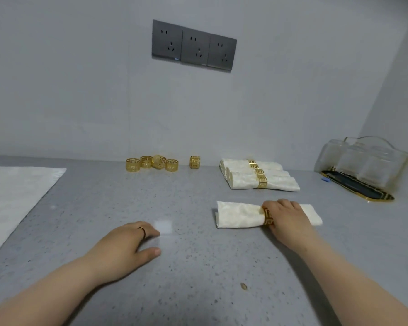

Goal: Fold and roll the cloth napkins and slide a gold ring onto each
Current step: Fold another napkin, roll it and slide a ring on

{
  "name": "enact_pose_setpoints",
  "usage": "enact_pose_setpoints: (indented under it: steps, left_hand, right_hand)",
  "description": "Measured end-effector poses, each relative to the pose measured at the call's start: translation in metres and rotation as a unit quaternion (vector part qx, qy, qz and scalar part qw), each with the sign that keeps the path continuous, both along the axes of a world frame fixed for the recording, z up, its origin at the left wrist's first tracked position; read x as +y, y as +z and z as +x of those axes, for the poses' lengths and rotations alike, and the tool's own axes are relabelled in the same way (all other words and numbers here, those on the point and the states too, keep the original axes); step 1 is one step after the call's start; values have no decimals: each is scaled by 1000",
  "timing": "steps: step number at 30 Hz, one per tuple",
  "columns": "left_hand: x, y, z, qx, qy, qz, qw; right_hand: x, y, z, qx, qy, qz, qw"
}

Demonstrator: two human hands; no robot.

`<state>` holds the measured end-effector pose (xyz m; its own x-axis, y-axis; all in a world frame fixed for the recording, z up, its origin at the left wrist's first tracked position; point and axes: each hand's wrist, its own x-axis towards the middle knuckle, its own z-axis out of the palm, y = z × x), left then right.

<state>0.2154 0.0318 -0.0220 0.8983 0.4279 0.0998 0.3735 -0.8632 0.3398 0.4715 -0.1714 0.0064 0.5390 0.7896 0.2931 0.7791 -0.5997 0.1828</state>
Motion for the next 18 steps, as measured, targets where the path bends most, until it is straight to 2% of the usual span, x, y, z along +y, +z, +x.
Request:
enact_pose_setpoints:
  steps: [4,11,18]
  left_hand:
    - [-20,5,50,-40,-12,-37,998]
    - [-49,9,166,-65,-54,34,996]
    - [-34,8,258,-47,-26,103,993]
  right_hand:
    - [-5,1,26,10,-19,0,1000]
    - [20,-7,74,33,-24,13,999]
    - [42,-9,116,44,-25,39,998]
